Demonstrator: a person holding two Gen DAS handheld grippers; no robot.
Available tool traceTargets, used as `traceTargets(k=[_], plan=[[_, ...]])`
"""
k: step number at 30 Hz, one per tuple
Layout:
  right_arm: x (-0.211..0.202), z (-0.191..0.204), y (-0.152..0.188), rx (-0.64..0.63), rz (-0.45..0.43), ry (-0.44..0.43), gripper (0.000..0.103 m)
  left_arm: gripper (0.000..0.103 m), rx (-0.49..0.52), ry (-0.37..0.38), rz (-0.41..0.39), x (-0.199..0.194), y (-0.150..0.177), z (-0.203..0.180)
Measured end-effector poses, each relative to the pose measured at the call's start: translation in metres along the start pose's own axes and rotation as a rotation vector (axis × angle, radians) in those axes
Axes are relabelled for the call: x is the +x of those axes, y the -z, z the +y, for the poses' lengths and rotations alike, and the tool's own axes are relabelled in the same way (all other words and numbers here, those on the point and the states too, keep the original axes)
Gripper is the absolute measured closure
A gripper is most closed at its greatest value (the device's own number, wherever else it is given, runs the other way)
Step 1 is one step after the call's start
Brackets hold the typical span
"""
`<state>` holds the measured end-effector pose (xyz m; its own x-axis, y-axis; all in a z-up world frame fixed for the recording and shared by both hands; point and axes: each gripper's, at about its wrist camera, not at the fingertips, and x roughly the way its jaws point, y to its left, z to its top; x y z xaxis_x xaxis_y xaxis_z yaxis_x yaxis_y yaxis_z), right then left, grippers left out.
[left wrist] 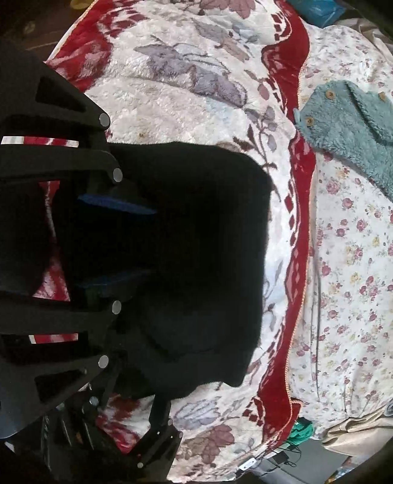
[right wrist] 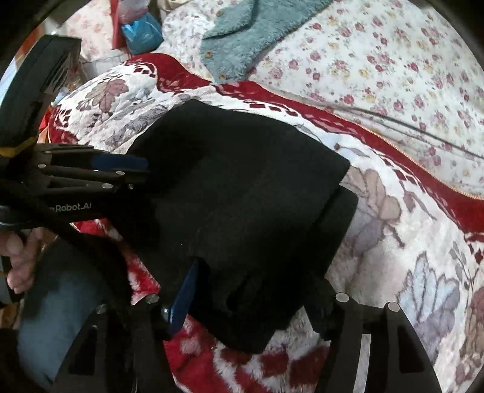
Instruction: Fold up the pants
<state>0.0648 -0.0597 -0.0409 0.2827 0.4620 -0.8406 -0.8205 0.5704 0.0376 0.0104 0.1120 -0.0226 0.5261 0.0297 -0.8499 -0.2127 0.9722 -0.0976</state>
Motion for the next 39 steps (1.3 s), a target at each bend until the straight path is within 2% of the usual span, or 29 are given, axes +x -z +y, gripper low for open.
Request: traceTargets(k=[2, 5, 9, 12, 16, 20, 21, 22, 23, 24, 29, 32, 35, 37, 39], plan=[[-0.016, -0.004, -0.003, 0.047, 0.006, -0.008, 0.042, 0.067, -0.001, 0.001, -0.028, -0.014, 0.003, -0.001], [-0.055, -0.008, 0.009, 0.105, -0.082, -0.062, 0.042, 0.067, -0.032, 0.007, -0.07, -0.035, 0.013, -0.001], [-0.082, -0.01, 0.03, 0.212, -0.125, -0.099, 0.042, 0.067, -0.031, -0.039, -0.1, -0.05, 0.032, -0.009], [-0.086, -0.006, 0.046, 0.294, -0.096, -0.079, 0.042, 0.067, -0.03, -0.028, -0.105, -0.055, 0.05, -0.015], [-0.089, 0.009, 0.069, 0.331, -0.104, 0.014, 0.042, 0.067, -0.012, -0.032, -0.095, -0.056, 0.064, -0.024], [-0.092, 0.011, 0.082, 0.405, -0.138, 0.025, 0.042, 0.067, -0.002, -0.121, -0.116, -0.065, 0.066, -0.028], [-0.094, 0.013, 0.081, 0.402, -0.143, 0.035, 0.042, 0.065, -0.006, -0.137, -0.127, -0.068, 0.065, -0.028], [-0.095, 0.017, 0.08, 0.393, -0.15, 0.046, 0.042, 0.042, -0.01, -0.145, -0.132, -0.07, 0.064, -0.028], [-0.097, 0.019, 0.08, 0.385, -0.158, 0.052, 0.042, 0.029, -0.013, -0.155, -0.135, -0.073, 0.064, -0.028], [-0.1, 0.023, 0.079, 0.373, -0.168, 0.058, 0.042, 0.022, -0.013, -0.158, -0.144, -0.076, 0.064, -0.028], [-0.104, 0.043, 0.08, 0.334, -0.189, 0.04, 0.042, 0.022, 0.02, -0.193, -0.189, -0.089, 0.07, -0.036], [-0.102, 0.047, 0.091, 0.361, -0.211, 0.027, 0.042, 0.022, 0.058, -0.231, -0.208, -0.095, 0.073, -0.044], [-0.09, 0.053, 0.098, 0.323, -0.151, 0.05, 0.042, 0.022, 0.064, -0.239, -0.219, -0.097, 0.075, -0.049], [-0.086, 0.057, 0.098, 0.307, -0.138, 0.071, 0.042, 0.022, 0.057, -0.244, -0.237, -0.099, 0.078, -0.051], [-0.087, 0.059, 0.097, 0.307, -0.148, 0.052, 0.042, 0.022, 0.051, -0.222, -0.225, -0.097, 0.08, -0.051]])
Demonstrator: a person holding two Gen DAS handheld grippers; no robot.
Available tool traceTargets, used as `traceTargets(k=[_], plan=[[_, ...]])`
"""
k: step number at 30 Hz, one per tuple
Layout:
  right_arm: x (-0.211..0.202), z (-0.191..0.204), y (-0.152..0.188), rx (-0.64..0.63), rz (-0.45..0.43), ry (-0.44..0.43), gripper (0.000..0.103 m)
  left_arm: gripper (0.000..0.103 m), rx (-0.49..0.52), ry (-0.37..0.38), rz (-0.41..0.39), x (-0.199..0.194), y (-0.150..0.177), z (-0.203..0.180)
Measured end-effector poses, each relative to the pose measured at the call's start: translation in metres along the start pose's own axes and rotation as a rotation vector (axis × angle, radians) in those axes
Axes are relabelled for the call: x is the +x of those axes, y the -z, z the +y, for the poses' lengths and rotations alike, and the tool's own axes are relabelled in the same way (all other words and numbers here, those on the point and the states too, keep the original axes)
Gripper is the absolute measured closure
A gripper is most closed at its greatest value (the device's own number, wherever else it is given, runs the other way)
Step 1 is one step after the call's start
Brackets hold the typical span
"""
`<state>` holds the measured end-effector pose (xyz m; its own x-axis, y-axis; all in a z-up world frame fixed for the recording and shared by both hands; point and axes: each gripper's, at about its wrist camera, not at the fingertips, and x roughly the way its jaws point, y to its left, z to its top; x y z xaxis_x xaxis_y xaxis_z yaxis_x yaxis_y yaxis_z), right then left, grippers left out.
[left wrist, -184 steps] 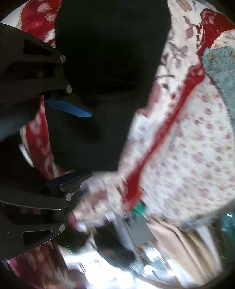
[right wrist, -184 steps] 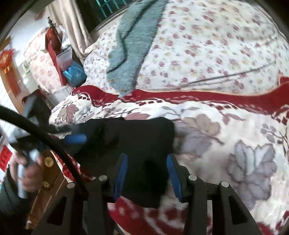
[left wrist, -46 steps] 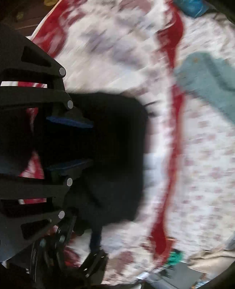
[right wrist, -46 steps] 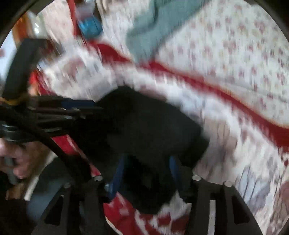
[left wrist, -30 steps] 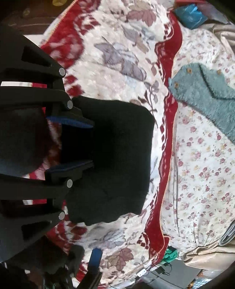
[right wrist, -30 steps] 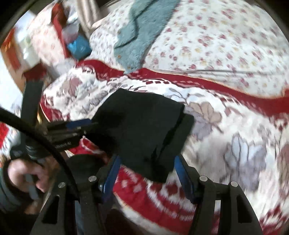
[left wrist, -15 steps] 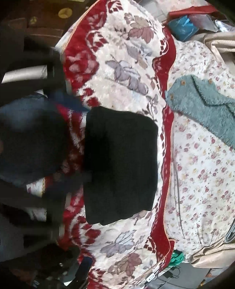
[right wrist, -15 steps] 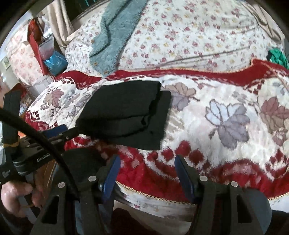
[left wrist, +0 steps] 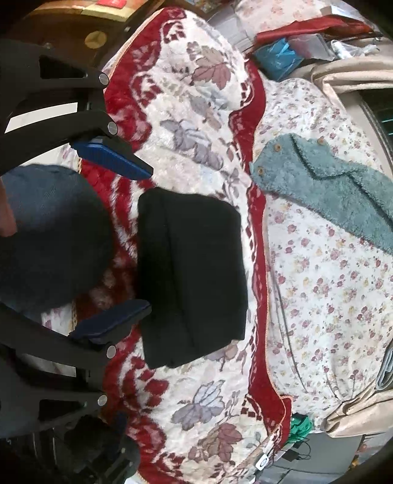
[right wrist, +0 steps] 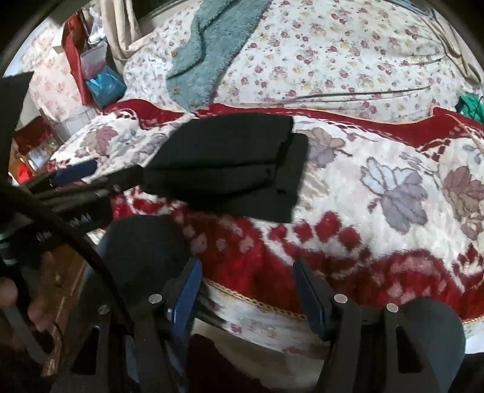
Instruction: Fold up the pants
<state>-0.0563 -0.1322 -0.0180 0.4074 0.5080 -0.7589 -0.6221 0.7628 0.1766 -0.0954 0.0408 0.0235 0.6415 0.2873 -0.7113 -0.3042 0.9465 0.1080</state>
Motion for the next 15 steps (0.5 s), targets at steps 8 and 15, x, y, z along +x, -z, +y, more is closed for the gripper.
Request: traceTargets(k=[8, 15], plan=[[-0.0036, 0.0046, -0.0017, -0.008, -0.015, 0.006, 0.042, 0.022, -0.057, 0.078, 0.046, 0.0058, 0.0044, 0.0021], [-0.0066, 0.0064, -0.0033, -0.015, -0.02, 0.007, 0.042, 0.022, -0.065, 0.063, 0.067, 0.0098, 0.005, 0.0054]])
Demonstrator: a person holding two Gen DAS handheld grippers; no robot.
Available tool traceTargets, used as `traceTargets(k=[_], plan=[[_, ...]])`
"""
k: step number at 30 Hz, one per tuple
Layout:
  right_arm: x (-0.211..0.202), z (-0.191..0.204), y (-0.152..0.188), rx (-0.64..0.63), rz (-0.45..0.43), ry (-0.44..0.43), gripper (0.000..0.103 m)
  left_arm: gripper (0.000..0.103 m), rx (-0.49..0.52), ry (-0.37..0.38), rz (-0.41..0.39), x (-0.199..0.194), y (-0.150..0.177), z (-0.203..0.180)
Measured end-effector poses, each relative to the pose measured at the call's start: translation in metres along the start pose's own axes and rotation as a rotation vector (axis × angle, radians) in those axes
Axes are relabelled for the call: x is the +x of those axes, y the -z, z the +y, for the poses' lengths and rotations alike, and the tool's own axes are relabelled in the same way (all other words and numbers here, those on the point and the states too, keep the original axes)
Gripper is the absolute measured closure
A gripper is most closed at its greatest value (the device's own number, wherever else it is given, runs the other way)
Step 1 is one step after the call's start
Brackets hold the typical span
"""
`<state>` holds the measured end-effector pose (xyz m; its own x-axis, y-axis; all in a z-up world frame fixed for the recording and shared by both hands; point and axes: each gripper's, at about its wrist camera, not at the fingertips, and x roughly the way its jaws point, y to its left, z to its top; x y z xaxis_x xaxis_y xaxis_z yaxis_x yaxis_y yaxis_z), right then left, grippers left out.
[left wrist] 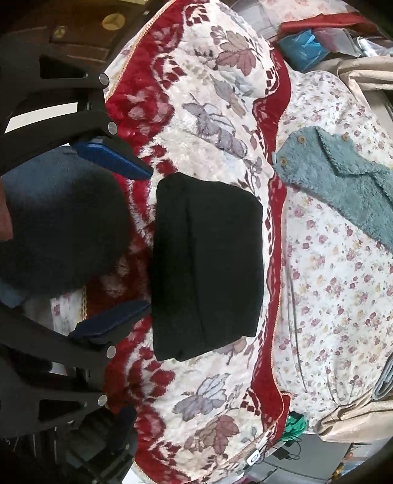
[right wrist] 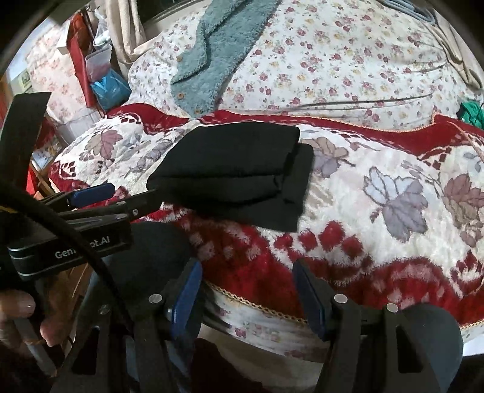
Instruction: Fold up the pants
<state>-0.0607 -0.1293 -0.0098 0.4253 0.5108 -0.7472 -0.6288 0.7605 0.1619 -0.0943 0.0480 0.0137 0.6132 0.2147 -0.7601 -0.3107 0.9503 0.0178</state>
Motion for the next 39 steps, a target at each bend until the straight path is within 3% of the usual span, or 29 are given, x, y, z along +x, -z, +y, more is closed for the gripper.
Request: traceTargets(k=[32, 39], plan=[[-0.0013, 0.0014, 0.0013, 0.0, 0.012, 0.009, 0.042, 0.022, 0.012, 0.034, 0.002, 0.0027, -0.001, -0.0018], [-0.007, -0.0006, 0.0016, 0.004, 0.001, 0.021, 0.042, 0.022, 0.011, 0.061, -0.045, -0.0052, -0.0012, 0.0023]])
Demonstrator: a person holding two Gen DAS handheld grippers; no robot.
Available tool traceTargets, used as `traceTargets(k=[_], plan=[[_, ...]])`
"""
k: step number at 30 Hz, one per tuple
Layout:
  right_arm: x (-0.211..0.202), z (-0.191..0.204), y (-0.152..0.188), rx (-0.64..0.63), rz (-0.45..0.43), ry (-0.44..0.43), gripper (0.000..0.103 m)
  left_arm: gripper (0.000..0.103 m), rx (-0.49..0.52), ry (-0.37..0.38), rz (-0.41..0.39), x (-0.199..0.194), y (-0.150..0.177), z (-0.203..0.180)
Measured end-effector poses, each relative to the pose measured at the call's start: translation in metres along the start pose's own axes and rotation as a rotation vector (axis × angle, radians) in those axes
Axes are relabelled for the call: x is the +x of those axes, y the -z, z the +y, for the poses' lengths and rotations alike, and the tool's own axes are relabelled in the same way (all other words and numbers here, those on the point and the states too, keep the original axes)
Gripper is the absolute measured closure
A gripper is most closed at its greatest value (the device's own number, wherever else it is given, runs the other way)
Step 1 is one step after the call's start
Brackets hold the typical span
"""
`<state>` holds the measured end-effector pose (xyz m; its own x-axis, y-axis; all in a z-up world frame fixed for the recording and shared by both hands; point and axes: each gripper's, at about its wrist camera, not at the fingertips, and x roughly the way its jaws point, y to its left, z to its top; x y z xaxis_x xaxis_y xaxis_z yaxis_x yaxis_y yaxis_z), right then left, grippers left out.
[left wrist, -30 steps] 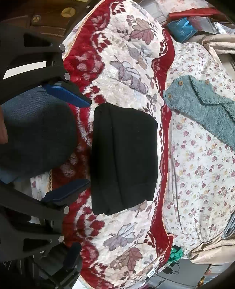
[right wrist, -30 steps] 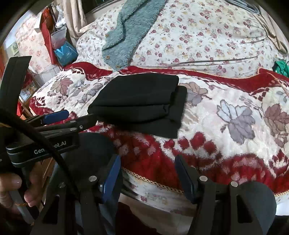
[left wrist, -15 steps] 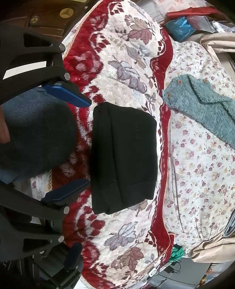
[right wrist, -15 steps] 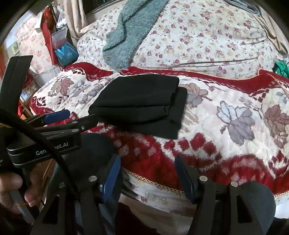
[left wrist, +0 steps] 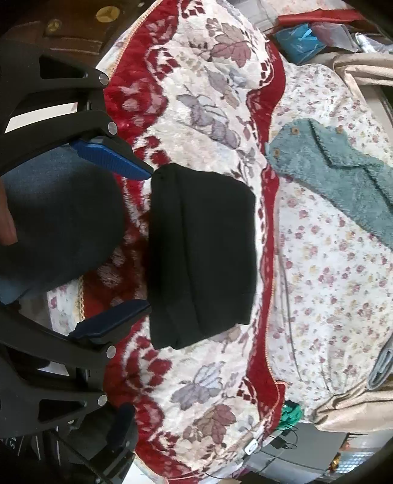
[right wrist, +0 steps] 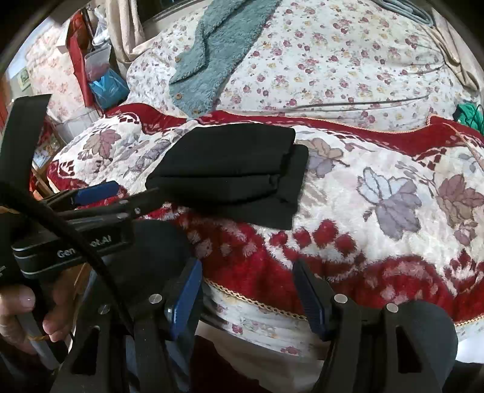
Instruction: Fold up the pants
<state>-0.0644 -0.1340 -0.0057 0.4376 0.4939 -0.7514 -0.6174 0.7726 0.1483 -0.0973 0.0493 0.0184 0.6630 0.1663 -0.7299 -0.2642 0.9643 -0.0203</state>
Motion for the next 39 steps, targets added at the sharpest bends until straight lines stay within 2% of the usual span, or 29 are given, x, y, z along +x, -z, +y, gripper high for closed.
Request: traceTargets(k=[6, 13, 17, 39], plan=[[0.0, 0.002, 0.0, -0.009, 0.002, -0.003, 0.042, 0.022, -0.007, 0.018, -0.032, -0.005, -0.002, 0.004], [0.001, 0.003, 0.0, -0.009, 0.006, -0.003, 0.042, 0.022, -0.035, 0.071, 0.018, 0.006, 0.001, 0.01], [0.003, 0.003, 0.001, -0.007, 0.011, -0.002, 0.042, 0.022, -0.042, 0.077, 0.041, 0.008, 0.003, 0.009], [0.005, 0.006, 0.002, -0.006, 0.014, -0.004, 0.042, 0.022, -0.037, 0.066, 0.062, 0.012, 0.006, 0.011]])
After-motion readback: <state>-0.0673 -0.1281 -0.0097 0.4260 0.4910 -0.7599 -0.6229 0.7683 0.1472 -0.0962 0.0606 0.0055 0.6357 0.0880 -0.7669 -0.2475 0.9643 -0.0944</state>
